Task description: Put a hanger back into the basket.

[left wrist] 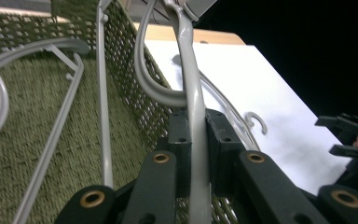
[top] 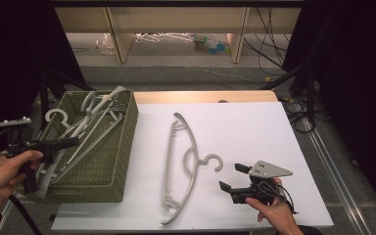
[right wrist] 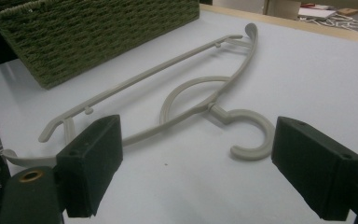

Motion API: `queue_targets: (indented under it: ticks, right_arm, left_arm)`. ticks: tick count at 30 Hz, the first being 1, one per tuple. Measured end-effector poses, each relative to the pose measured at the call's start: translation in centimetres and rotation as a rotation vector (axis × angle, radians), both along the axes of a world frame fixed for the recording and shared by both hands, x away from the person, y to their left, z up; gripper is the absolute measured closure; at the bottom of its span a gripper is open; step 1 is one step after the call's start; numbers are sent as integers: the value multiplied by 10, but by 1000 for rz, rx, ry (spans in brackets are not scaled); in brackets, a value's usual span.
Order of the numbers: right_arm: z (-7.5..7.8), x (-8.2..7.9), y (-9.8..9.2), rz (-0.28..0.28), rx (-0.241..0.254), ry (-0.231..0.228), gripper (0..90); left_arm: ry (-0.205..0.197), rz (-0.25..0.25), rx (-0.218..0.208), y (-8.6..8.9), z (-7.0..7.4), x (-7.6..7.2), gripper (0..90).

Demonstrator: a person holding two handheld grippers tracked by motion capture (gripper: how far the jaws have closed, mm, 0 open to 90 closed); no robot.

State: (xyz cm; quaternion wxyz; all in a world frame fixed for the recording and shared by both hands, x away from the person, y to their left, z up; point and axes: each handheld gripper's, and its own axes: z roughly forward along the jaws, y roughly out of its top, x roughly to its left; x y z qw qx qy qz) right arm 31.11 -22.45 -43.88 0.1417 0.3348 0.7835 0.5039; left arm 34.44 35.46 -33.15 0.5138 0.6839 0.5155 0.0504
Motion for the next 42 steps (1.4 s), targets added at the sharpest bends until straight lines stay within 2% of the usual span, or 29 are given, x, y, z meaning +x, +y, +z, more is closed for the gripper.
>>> queue_targets:
  ticks: [3,6,8,9,10,11,13,14,15,18,19,21,22,24,25,27,29,31,32,33,35,36,37,38,39,41,42]
  right_arm:
    - [-1,1,0,1,-5,-22,175]
    - [-1,1,1,5,-2,-21,175]
    - [-2,2,2,8,10,-30,175]
    - [-2,2,2,8,10,-30,175]
    - [0,0,1,5,-23,-4,175]
    - [0,0,1,4,-23,6,175]
    - [0,1,1,1,-26,-11,175]
    - [-1,1,1,3,-25,-10,175]
    - [-2,1,2,7,-9,-16,175]
    - [-1,1,2,6,-6,-7,175]
    - [-1,1,2,6,-5,-8,175]
    - [-2,1,2,6,-8,-19,175]
    - [-1,1,1,4,-13,-9,175]
    - [-2,2,1,8,-8,-12,175]
    - [-2,3,1,6,-3,-9,175]
    - [-3,3,2,10,-1,-5,175]
    - [-4,3,3,12,15,-16,175]
    - [-3,3,3,8,3,-10,175]
    - [-4,3,4,10,14,-13,175]
    - [-4,3,4,11,13,-11,175]
    - [-3,3,4,14,18,7,175]
    - [-2,2,3,9,1,7,175]
    - [-3,4,3,9,5,-11,175]
    - [-3,3,3,11,15,18,175]
    - [-4,4,3,12,11,-12,175]
    - [-3,3,3,9,2,2,175]
    - [-4,4,4,11,13,-15,175]
  left_arm:
    - [23,-4,12,-1,-3,1,812]
    - [52,-13,50,-2,-6,6,812]
    - [82,-24,63,-3,-6,10,811]
    - [82,-24,63,-3,-6,10,811]
    - [99,-24,79,-4,-6,16,811]
    - [108,-32,94,-4,-6,19,811]
    - [129,-39,124,-4,-6,27,811]
    - [129,-39,124,-4,-6,27,811]
    - [137,-35,145,-6,-6,33,810]
    - [150,-18,167,-4,-10,44,810]
    - [156,-8,170,-2,-11,47,809]
    - [167,1,150,4,-15,53,805]
    - [169,3,148,7,-17,55,803]
    - [152,27,178,13,-18,57,793]
    - [152,27,178,13,-18,57,790]
    - [140,63,204,25,-16,61,782]
    - [122,54,238,29,-16,63,784]
    - [114,59,242,29,-17,65,784]
    - [108,42,289,30,-19,68,781]
    - [117,45,317,31,-22,70,780]
    - [111,47,352,34,-24,70,780]
    - [99,45,367,35,-26,69,782]
    - [97,47,369,36,-27,68,782]
    - [97,47,369,36,-27,68,780]
    - [114,59,385,39,-33,67,778]
    - [120,74,436,41,-39,67,776]
    - [130,79,435,42,-43,67,776]
